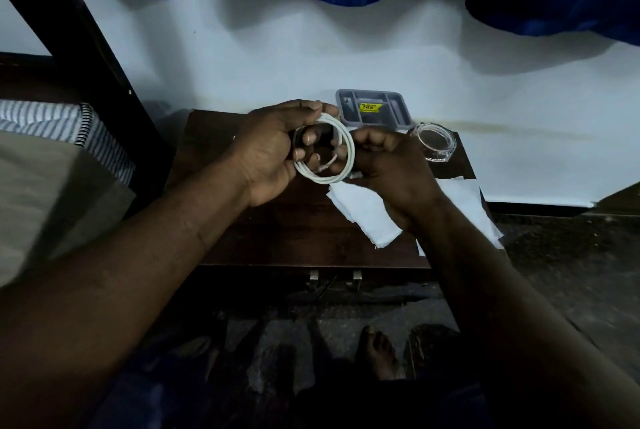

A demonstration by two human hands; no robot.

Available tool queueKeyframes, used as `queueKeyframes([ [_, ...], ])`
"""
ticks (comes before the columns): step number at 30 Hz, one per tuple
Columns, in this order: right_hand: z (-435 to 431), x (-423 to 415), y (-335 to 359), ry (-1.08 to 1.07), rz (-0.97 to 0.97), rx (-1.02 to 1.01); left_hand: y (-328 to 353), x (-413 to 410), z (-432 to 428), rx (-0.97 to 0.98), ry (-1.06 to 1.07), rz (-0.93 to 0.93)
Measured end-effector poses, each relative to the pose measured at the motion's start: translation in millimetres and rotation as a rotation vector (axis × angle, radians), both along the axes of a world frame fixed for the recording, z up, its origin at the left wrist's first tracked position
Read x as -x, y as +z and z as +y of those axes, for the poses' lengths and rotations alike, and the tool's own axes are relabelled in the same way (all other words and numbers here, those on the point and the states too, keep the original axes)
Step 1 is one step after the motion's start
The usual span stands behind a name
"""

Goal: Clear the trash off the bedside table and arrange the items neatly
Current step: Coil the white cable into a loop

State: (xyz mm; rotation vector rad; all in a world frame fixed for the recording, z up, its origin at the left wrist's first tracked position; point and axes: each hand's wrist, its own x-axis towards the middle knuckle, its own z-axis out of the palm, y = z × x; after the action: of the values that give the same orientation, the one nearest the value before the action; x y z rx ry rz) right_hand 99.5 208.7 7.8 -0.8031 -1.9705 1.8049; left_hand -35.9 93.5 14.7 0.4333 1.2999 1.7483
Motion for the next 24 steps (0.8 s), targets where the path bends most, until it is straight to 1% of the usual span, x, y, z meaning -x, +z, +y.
queueKeyframes([
  [1, -1.5, -0.1, 0.8, 0.021, 0.006, 0.099, -0.6, 0.1, -0.1, 0.015, 0.008, 0.033],
  [2, -1.7, -0.3, 1.3, 0.039, 0.002, 0.156, -1.8, -0.1, 0.3, 0.032, 0.017, 0.064],
  [5, -1.9, -1.1, 3.3, 0.056, 0.018, 0.266, -5.7, -0.6, 1.0, 0.082, 0.052, 0.156],
  [9, 0.0, -0.3, 8.0, 0.070, 0.132, 0.454, -12.2, -3.1, 2.2, 0.153, 0.149, 0.460],
  [11, -1.5, 0.8, 11.0, 0.136, 0.166, 0.521, -13.9, -5.5, 2.5, 0.147, 0.194, 0.496],
  [13, -3.7, 2.6, 12.5, 0.178, 0.185, 0.518, -14.5, -6.6, 3.8, 0.136, 0.222, 0.438],
  [15, -7.1, 4.8, 11.4, 0.171, 0.178, 0.440, -12.9, -8.2, 4.3, 0.105, 0.232, 0.351],
  [17, -11.0, 6.5, 8.2, 0.125, 0.129, 0.338, -13.6, -7.4, 4.9, 0.121, 0.240, 0.374],
  [19, -12.6, 6.9, 6.2, 0.070, 0.076, 0.303, -13.6, -6.8, 3.7, 0.134, 0.214, 0.444],
  [22, -9.2, 4.9, 8.5, 0.066, 0.028, 0.348, -13.8, -5.2, 1.8, 0.097, 0.159, 0.442],
  [24, -6.2, 3.8, 12.3, 0.099, 0.057, 0.473, -14.9, -0.7, 1.6, 0.131, 0.163, 0.537],
])
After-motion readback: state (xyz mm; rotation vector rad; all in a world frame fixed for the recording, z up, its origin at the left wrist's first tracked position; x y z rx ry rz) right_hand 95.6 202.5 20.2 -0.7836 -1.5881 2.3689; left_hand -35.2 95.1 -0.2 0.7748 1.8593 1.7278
